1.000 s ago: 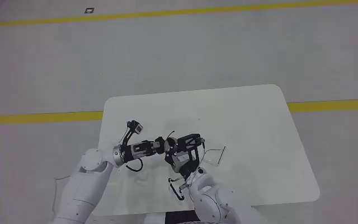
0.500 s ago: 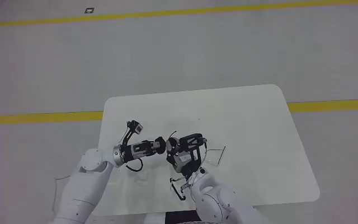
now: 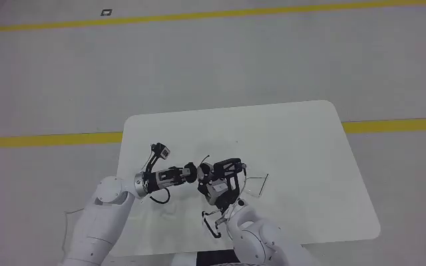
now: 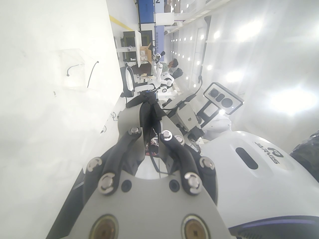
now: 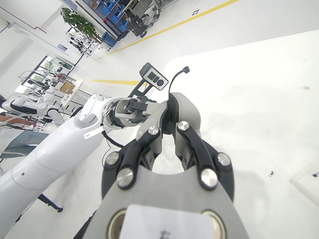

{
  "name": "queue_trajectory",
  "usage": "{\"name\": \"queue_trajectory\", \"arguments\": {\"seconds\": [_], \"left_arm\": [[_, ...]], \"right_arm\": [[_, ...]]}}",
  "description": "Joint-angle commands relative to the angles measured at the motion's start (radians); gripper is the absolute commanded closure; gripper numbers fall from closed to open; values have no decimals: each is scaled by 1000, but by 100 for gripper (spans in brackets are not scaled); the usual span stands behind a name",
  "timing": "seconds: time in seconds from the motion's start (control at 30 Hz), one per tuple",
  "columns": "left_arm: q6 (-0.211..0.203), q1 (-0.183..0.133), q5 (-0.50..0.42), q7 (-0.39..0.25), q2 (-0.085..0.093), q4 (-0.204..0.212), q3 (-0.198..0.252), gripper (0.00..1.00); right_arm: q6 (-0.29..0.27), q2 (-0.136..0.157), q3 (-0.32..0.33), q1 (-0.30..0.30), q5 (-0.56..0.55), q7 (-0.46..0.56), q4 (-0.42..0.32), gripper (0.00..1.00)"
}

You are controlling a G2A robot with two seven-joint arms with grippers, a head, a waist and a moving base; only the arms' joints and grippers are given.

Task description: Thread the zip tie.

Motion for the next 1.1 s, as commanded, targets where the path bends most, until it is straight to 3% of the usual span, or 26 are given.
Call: {"name": "queue_trajectory", "arguments": {"seconds": [0.0,1.07], "left_arm": [[0,0,0,0,0,0,0,100],[0,0,0,0,0,0,0,100]], "right_arm": [[0,0,-3,3,3,0,1,100],[0,-2,23,-33,-33,17,7,100]]}}
